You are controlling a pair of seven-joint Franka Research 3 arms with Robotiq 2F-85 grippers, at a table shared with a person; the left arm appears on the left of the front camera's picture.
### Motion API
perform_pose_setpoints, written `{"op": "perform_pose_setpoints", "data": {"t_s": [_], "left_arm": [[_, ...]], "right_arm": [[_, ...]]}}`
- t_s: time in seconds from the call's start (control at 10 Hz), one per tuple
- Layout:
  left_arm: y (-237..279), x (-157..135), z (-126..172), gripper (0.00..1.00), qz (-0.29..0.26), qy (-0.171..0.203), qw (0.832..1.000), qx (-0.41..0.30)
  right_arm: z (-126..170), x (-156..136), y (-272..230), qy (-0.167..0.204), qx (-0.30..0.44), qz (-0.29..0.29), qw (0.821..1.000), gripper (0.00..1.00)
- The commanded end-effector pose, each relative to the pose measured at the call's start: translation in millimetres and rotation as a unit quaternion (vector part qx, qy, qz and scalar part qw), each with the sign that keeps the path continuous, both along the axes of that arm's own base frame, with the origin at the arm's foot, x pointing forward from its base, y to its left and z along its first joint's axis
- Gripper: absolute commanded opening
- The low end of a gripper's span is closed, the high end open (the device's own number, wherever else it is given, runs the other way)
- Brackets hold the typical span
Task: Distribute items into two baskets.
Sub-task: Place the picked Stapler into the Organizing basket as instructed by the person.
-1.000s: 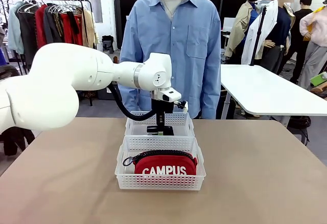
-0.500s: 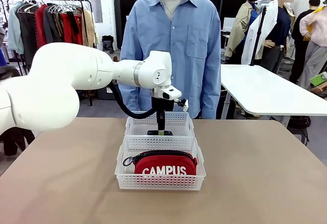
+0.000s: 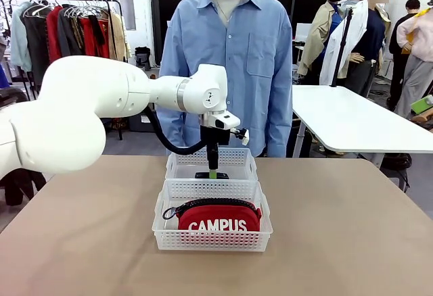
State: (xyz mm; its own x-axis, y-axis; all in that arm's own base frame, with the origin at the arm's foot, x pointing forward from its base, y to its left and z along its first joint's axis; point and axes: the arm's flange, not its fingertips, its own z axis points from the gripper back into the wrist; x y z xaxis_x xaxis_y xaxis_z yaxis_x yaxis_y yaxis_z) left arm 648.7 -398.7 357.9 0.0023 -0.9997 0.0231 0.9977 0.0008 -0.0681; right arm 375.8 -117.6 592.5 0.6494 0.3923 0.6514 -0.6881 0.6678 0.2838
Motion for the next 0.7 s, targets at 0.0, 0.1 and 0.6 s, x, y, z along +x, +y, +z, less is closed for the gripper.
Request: {"op": "perform_pose_setpoints", "data": {"t_s": [0.0, 0.1, 0.6], "left_arm": [[-3, 3, 17, 1.00, -0.001, 0.009, 1.000, 0.008], [0, 1, 21, 1.00, -0.002, 0.016, 1.000, 0.008], [4, -3, 18, 1.00, 0.001, 0.009, 1.000, 0.008]], "right_arm": [[1, 0, 1, -0.001, 0.001, 0.001, 1.000, 1.00], [1, 0, 1, -0.001, 0.001, 0.001, 1.000, 1.00], [1, 0, 1, -0.001, 0.001, 0.001, 1.000, 1.00]]}}
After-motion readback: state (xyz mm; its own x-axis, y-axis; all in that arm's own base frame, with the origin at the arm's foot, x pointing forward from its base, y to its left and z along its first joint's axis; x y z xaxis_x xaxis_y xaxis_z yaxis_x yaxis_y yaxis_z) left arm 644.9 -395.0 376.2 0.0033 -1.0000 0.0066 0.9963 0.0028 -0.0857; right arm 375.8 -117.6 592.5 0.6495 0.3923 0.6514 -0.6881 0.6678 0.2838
